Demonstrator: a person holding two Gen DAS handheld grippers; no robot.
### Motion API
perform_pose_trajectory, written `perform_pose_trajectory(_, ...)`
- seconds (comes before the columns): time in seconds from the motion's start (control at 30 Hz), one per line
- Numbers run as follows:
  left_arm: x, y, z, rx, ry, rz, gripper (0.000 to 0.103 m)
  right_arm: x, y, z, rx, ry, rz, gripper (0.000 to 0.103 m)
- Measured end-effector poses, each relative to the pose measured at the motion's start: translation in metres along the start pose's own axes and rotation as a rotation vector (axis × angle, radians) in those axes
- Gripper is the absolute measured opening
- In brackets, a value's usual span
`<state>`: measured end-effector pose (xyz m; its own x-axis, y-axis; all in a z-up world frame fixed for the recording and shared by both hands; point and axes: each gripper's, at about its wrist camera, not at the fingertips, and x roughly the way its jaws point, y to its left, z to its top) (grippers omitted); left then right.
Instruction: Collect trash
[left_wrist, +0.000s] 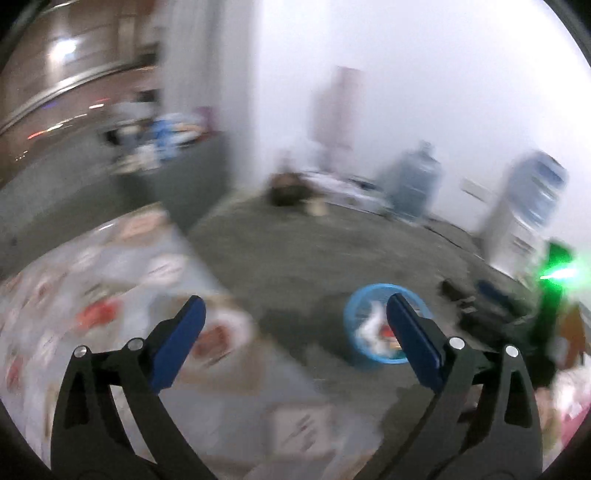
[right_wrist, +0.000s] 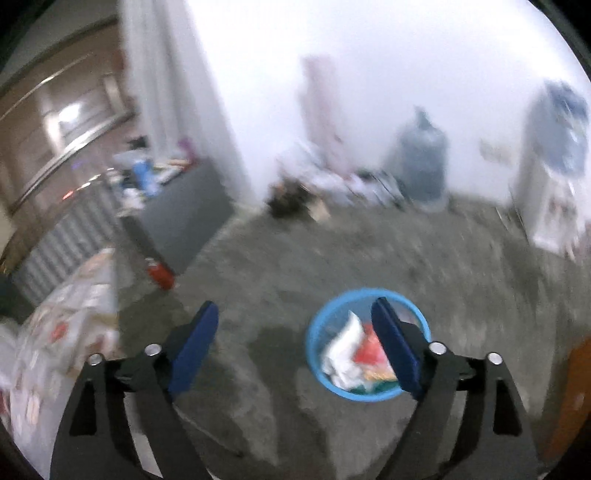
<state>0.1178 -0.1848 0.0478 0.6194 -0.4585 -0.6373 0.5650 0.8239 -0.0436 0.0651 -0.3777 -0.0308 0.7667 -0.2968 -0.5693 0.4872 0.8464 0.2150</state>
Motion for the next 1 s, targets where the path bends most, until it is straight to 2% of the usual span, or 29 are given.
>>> perform_pose_trajectory(0.03,-0.014,0.012,-0.013,-0.01,-0.02,0.04,0.094,-0.01,0.021,0.0,-0.055,-0.002,0.049,0.093)
perform_pose_trajectory(0.1,-0.033,0.03,-0.035,-0.037,-0.021,0.104,0.094,-0.024,0.047,-0.002,-0.127,0.003,0.109,0.096)
perform_pose_trajectory(0.23,-0.06,0.064,-0.079,-0.183,0.058,0.247,0.094,-0.049,0.084,-0.015,-0.225,0.025,0.202,0.096)
perform_pose_trajectory(0.27,-0.066,0.071,-0.085,-0.21,0.065,0.276,0.094,-0.057,0.091,-0.019,-0.243,0.029,0.209,0.096)
perform_pose_trajectory(0.4,-0.097,0.084,-0.114,-0.28,0.083,0.453,0.094,-0.087,0.116,-0.035,-0.357,-0.005,0.144,0.096)
perform_pose_trajectory(0.47,-0.112,0.091,-0.131,-0.311,0.095,0.491,0.094,-0.096,0.127,-0.045,-0.418,-0.001,0.114,0.096)
perform_pose_trajectory(0.57,-0.119,0.098,-0.154,-0.384,0.099,0.536,0.094,-0.099,0.142,-0.066,-0.531,0.078,0.068,0.096)
perform_pose_trajectory(0.67,-0.121,0.103,-0.171,-0.453,0.119,0.542,0.094,-0.094,0.149,-0.084,-0.605,0.128,-0.007,0.096)
perform_pose_trajectory(0.77,-0.122,0.106,-0.182,-0.484,0.141,0.534,0.094,-0.092,0.144,-0.093,-0.607,0.172,-0.024,0.096)
perform_pose_trajectory(1.0,-0.124,0.106,-0.182,-0.483,0.124,0.564,0.094,-0.09,0.127,-0.103,-0.581,0.219,-0.093,0.096)
